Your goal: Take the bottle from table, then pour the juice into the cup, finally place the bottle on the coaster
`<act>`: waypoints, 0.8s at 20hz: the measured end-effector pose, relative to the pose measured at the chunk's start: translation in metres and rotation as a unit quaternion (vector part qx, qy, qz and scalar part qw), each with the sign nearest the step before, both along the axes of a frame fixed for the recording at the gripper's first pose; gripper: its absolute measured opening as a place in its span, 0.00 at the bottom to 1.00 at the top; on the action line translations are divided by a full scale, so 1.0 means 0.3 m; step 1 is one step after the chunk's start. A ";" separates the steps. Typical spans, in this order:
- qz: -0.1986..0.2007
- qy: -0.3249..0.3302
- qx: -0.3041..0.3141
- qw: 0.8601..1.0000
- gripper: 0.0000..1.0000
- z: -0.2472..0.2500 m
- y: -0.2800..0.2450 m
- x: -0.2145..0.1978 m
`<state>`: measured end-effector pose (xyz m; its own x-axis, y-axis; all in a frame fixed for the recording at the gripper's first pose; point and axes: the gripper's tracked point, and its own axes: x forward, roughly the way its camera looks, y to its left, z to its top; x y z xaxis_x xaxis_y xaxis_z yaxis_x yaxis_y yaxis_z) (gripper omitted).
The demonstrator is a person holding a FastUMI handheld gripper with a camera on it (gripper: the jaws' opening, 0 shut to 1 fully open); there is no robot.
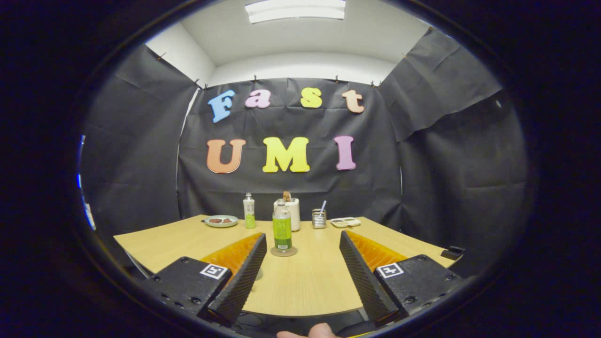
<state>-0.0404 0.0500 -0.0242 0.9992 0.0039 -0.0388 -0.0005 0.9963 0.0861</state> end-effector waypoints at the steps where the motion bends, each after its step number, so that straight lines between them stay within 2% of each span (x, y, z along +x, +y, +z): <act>1: 0.002 0.001 -0.006 1.000 1.00 -0.001 0.006 0.000; 10: 0.024 -0.005 -0.042 0.999 1.00 0.033 0.091 0.016; 16: 0.029 -0.021 -0.024 0.999 1.00 0.064 0.110 0.021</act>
<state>-0.0342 0.0830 -0.0051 0.9981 0.0617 0.0013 -0.0617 0.9974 0.0361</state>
